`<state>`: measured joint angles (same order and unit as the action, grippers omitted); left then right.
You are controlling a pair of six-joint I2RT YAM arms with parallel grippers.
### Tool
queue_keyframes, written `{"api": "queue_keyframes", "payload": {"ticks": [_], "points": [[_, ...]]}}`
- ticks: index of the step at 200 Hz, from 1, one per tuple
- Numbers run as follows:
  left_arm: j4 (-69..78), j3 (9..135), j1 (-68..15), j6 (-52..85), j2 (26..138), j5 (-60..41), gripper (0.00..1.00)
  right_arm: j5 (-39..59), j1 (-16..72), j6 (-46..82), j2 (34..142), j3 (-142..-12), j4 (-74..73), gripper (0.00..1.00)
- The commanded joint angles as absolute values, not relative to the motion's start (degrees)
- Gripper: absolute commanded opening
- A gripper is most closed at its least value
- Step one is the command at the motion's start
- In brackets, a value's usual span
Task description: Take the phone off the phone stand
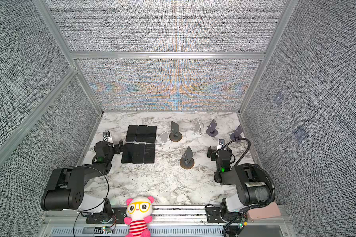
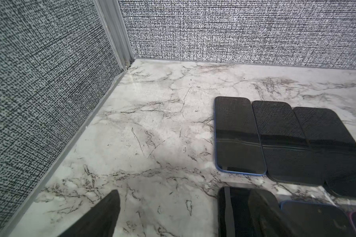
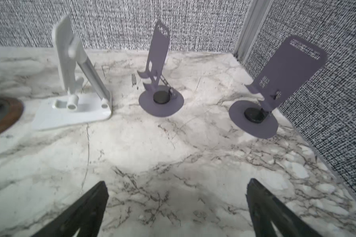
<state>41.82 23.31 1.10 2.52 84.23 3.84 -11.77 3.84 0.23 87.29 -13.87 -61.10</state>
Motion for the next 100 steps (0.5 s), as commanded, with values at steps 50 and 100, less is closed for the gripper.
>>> {"api": "queue_keyframes", "payload": {"ticks": [50, 100], "points": [[53.19, 20.74, 1.06, 2.02, 87.44, 3.17, 0.99, -9.82, 3.56, 0.14, 88.17, -20.49, -52.90, 0.99], [53.76, 20.44, 1.11, 1.91, 87.37, 3.14, 0.99, -9.59, 3.37, 0.35, 88.21, -20.98, -52.32, 0.99]]}}
